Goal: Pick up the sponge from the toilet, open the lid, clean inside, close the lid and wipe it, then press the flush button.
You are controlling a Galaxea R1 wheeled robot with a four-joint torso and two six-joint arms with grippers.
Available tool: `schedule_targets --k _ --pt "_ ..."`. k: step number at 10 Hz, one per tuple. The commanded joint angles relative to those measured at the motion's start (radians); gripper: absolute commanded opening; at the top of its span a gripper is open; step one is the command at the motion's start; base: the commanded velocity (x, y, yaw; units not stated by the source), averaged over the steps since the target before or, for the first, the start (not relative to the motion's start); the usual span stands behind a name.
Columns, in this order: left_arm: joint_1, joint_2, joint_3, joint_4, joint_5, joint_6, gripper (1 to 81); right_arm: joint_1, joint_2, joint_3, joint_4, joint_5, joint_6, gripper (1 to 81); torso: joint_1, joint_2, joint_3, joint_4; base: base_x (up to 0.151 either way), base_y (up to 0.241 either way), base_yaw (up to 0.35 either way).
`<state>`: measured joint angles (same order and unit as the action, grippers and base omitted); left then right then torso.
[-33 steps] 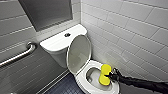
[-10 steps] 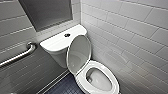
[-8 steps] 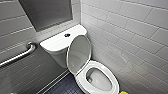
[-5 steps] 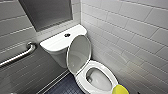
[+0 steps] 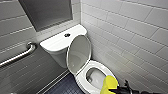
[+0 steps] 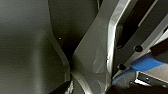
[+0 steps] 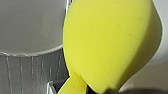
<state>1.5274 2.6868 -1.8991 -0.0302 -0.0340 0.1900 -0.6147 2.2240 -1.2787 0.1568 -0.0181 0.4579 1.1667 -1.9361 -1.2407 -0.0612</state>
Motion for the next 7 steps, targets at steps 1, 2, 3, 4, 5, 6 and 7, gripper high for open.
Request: schedule_targets --k 1,2,3,4,5,6,7 --pt "0.021 -0.005 0.026 0.001 0.091 0.008 81.1 0.192 0.073 -0.123 0.024 -0.164 0.002 1.0 0.0 0.0 0.0 0.0 0.0 0.0 0.0" --pt "0.021 -0.007 0.025 0.001 0.091 0.008 81.1 0.225 0.131 -0.196 0.024 -0.208 0.004 1.0 0.0 0.0 0.0 0.0 0.0 0.0 0.0" --pt "0.021 -0.004 0.022 0.0 0.091 0.008 81.1 0.259 0.176 -0.258 0.024 -0.237 0.004 1.0 0.0 0.0 0.0 0.0 0.0 0.0 0.0" --pt "0.021 -0.004 0.02 0.0 0.091 0.008 81.1 0.288 0.22 -0.31 0.021 -0.259 0.004 1.0 0.0 0.0 0.0 0.0 0.0 0.0 0.0" --pt "0.021 -0.004 0.015 -0.002 0.091 0.008 81.1 0.318 0.257 -0.35 0.01 -0.267 0.004 1.0 0.0 0.0 0.0 0.0 0.0 0.0 0.0" --pt "0.021 -0.002 0.012 -0.004 0.091 0.008 81.1 0.339 0.285 -0.385 0.009 -0.281 0.004 1.0 0.0 0.0 0.0 0.0 0.0 0.0 0.0" --pt "0.021 -0.001 0.011 -0.002 0.091 0.008 81.1 0.361 0.327 -0.433 0.004 -0.304 0.004 1.0 0.0 0.0 0.0 0.0 0.0 0.0 0.0"
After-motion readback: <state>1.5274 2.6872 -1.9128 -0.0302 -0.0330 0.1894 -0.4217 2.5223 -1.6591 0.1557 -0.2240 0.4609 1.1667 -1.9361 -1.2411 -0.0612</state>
